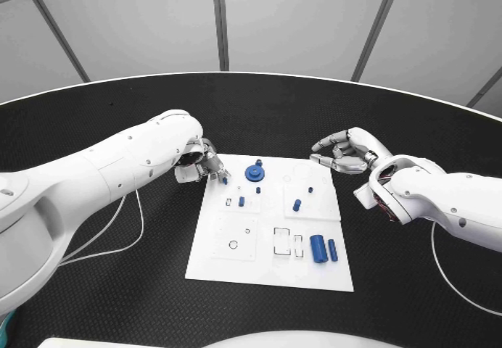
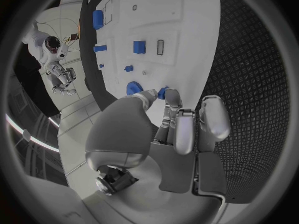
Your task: Assemble the parts on the task board
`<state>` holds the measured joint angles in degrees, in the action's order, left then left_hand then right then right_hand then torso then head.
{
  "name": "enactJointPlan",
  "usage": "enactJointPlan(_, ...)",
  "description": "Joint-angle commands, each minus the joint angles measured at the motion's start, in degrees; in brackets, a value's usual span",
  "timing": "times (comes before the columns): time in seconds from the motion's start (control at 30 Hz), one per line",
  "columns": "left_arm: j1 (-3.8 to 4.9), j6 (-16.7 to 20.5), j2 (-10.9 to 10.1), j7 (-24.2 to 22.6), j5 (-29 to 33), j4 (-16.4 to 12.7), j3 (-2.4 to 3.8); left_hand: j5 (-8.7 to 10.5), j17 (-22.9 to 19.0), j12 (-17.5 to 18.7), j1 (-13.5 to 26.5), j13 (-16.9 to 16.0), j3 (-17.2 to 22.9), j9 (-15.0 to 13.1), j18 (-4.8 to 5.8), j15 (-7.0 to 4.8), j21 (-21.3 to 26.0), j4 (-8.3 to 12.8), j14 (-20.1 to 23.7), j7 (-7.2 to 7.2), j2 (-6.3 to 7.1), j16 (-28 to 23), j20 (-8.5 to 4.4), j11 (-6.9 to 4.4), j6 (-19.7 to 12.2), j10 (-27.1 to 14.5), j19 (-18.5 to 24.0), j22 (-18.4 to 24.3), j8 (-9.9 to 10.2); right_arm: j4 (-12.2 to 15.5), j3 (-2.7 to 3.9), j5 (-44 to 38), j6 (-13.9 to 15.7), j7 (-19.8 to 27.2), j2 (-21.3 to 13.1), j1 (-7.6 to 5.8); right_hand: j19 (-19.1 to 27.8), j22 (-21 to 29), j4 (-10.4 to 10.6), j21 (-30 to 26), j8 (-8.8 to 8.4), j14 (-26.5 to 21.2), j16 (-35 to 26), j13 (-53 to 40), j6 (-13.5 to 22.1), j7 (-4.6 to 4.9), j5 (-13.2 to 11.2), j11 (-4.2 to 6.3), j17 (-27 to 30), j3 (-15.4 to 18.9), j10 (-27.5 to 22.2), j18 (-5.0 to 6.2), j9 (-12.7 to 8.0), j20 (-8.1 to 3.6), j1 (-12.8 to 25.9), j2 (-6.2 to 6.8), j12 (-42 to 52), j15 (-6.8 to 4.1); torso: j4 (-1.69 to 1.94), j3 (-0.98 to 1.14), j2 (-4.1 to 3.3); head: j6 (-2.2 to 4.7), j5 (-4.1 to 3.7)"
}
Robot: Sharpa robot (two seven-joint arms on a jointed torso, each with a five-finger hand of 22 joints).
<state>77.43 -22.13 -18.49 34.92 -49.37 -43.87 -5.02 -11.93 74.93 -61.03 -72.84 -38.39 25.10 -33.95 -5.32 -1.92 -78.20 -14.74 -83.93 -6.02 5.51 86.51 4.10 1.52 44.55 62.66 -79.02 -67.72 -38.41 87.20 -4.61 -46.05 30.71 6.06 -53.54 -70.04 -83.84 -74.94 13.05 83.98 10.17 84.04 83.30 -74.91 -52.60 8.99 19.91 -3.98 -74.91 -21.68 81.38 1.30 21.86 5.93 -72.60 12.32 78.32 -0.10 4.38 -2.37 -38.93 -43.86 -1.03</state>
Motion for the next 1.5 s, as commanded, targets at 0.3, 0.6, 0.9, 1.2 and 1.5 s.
enactJointPlan(0.3, 0.0, -0.22, -0.09, -0.72, 0.48, 0.29, -0.02, -0.11, 7.27, 0.59, -4.55, 1.24, 9.02, 1.06, 0.56, 0.0, -0.24, 4.91, -3.79, -0.6, -0.48, 0.06, -0.05, 0.28, -2.42, -1.08, 0.04, -0.08, -0.56, -0.06, 0.0, 0.0, -0.23, -0.05, 0.01, 0.0, -0.55, -3.28, 0.32, -0.24, 0.37, 3.21, -0.24, -5.68, 0.21, -0.17, 0.32, 0.1, -4.62, -0.21, -0.03, 1.15, 0.08, -0.37, 0.41, -0.34, 0.1, -0.38, 0.04, -0.08, -0.01, -0.11, 0.11)
enactJointPlan(0.6, 0.0, -0.9, -0.25, -0.84, 1.89, 0.66, -0.03, -0.84, 7.41, -0.09, -2.18, 1.21, 19.76, 1.78, 0.62, 0.83, -0.68, 10.65, -3.85, -1.68, -0.1, 0.17, 0.77, 1.24, -2.89, -0.74, -0.03, -0.67, -1.13, -0.07, 0.0, 0.0, -0.32, -0.09, -0.01, 0.0, -0.55, -3.28, 0.32, -0.24, 0.37, 3.21, -0.24, -5.68, 0.21, -0.17, 0.32, 0.1, -4.62, -0.21, -0.03, 1.15, 0.08, -0.37, 0.41, -0.34, 0.1, -0.38, 0.05, -0.06, 0.05, -0.31, 0.19)
enactJointPlan(0.9, 0.01, -1.3, -1.65, -0.59, 7.7, -0.51, -0.05, -2.9, 7.54, -1.23, 1.06, 0.24, 23.65, 1.68, 0.56, 0.69, -0.78, 13.26, -3.91, -1.34, 0.4, 0.25, 0.71, 1.03, -1.85, 0.37, 0.12, -0.64, -2.53, -0.2, 0.0, 0.0, -0.45, -0.12, -0.05, 0.0, -0.52, -3.2, 0.36, -0.3, 0.42, 3.21, -0.3, -5.66, 0.18, -0.18, 0.38, 0.12, -4.56, -0.2, -0.01, 1.16, 0.1, -0.39, 0.42, -0.37, 0.1, -0.4, 0.13, -0.11, 0.2, -0.26, 0.27)
enactJointPlan(1.2, 0.05, -1.18, -4.54, 0.45, 13.34, -5.59, -0.06, -12.27, 7.92, -2.99, 7.51, -1.7, 25.5, 1.12, 0.48, -0.35, -0.78, 15.36, -4.06, -0.02, 1.55, 0.43, -0.13, -0.14, 0.12, 2.62, 0.28, -0.44, -5.65, -0.48, -0.01, 0.0, -0.6, -0.13, 0.02, 0.0, -0.5, -3.13, 0.27, -0.35, 0.43, 3.22, -0.3, -5.61, 0.2, -0.19, 0.48, 0.14, -4.57, -0.24, -0.03, 1.18, 0.1, -0.4, 0.27, -0.35, 0.05, -0.41, 0.32, 0.02, 0.82, -0.58, 0.47)
enactJointPlan(1.5, 0.06, 3.87, -7.76, -0.2, 14.49, -11.38, -0.1, -14.33, 8.28, -5.54, 10.56, -5.34, 25.79, 0.99, 0.53, -1.2, -0.85, 15.99, -4.21, 1.01, 1.55, 0.59, -0.89, -1.09, 1.05, 5.89, 0.05, -0.63, -7.54, -0.87, -0.01, 0.0, -0.83, -0.1, 0.24, 0.01, -0.54, -3.16, 0.16, -0.36, 0.46, 3.22, -0.35, -5.56, 0.24, -0.2, 0.87, 0.15, -4.54, -0.33, -0.05, 1.17, 0.11, -0.43, 0.08, -0.36, 0.0, -0.44, 0.35, 0.21, 1.42, -0.92, 0.69)
